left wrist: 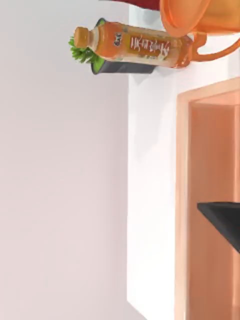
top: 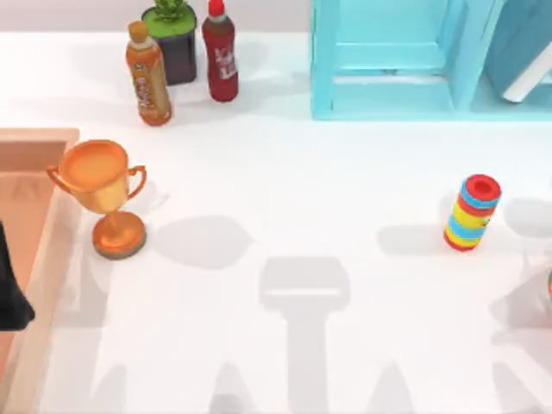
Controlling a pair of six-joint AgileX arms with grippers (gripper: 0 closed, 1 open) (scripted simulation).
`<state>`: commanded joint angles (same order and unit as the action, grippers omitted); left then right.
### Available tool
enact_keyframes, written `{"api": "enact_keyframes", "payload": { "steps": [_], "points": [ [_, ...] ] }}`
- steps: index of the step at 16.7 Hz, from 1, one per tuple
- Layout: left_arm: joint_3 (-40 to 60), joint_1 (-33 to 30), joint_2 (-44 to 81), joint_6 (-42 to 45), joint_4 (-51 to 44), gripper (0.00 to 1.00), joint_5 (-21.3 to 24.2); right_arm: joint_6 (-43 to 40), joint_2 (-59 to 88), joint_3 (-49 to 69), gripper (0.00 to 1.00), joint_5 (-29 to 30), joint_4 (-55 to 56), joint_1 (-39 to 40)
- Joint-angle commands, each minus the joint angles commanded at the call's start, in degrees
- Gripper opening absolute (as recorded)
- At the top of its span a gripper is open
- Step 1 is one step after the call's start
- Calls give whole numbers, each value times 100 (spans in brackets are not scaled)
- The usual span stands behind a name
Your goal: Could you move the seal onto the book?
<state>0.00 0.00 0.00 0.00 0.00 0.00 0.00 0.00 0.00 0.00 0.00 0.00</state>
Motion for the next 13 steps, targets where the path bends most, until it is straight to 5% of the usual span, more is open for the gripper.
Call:
{"api": "enact_keyframes", "payload": {
  "steps": [6, 13],
  "points": [
    [0, 0, 0, 0, 0, 100, 0, 132, 596, 294, 100, -71, 351, -44],
    [0, 0, 0, 0, 0, 100, 0, 734, 3718, 1623, 100, -389, 1938, -244]
  ]
}}
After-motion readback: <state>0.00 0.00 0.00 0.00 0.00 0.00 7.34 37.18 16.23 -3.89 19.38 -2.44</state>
